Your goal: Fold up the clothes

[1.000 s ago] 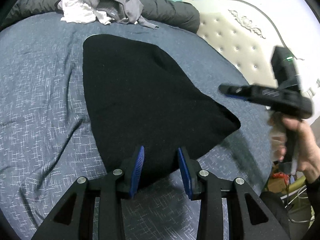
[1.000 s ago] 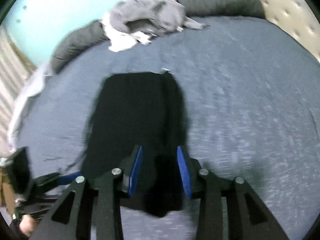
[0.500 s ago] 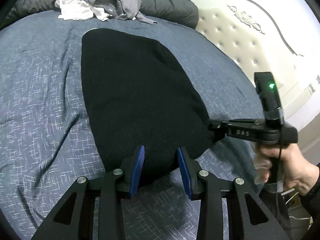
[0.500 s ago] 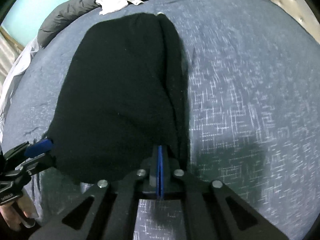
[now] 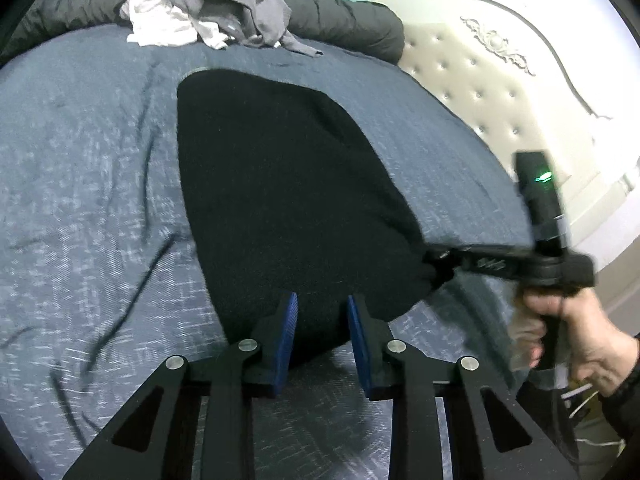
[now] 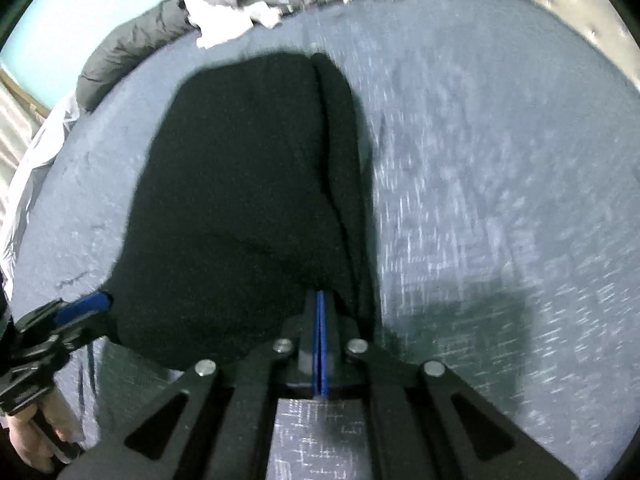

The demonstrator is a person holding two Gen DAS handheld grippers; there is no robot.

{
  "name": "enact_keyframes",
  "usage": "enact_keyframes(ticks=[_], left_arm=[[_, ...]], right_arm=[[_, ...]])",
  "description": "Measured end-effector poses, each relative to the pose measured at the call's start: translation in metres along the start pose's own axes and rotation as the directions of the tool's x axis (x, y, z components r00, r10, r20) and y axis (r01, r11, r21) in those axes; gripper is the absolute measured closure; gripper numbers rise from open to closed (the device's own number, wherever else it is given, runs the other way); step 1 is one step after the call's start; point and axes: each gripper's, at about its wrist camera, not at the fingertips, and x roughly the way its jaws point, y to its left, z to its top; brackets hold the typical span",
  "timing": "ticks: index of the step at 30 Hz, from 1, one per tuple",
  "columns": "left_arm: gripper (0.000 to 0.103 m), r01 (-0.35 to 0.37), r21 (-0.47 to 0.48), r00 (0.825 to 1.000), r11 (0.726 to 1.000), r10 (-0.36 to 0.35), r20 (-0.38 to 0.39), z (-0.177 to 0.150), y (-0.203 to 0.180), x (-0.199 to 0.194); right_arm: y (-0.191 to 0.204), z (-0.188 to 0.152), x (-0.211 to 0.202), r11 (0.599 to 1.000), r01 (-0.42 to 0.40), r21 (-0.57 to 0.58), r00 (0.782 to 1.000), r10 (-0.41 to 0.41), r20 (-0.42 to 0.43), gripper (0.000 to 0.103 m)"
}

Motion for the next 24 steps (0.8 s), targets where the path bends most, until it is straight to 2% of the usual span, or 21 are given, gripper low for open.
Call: enact_keyframes(ticks=[2, 7, 17, 20, 24], left_arm=[[0.075, -0.009, 0.002, 1.000, 1.000, 0.009, 0.000, -0.001, 0.001, 0.000], [0.076, -0.022, 0.004, 1.000, 1.000, 0.022, -0.001, -0.003, 0.001, 0.000], [0.079, -0.010, 0.002, 1.000, 1.000, 0.011, -0.012, -0.003, 0.001, 0.006], [0.080, -0.007, -0.015, 1.000, 1.000, 0.007, -0.008, -0.001, 0.004, 0.000], [0.080, -0.031, -0.043, 0.999, 0.999, 0.031, 0.015, 0.002, 0.013, -0.012]], right_arm=[[0.005, 0.002, -0.007, 1.000, 0.018, -0.020, 0.999, -0.018, 0.029, 0.103], [0.007, -0.008, 0.007, 0.998, 0.053, -0.039, 0.999, -0.053, -0.009, 0.103], [0.003, -0.015, 0.028, 0.998, 0.060, -0.022, 0.997, -0.060, -0.037, 0.103], [0.003, -0.013, 0.022, 0.999, 0.053, -0.012, 0.998, -0.054, -0.041, 0.103], [0.003, -0.012, 0.005, 0.999, 0.043, -0.007, 0.999, -0.043, -0.005, 0.103]])
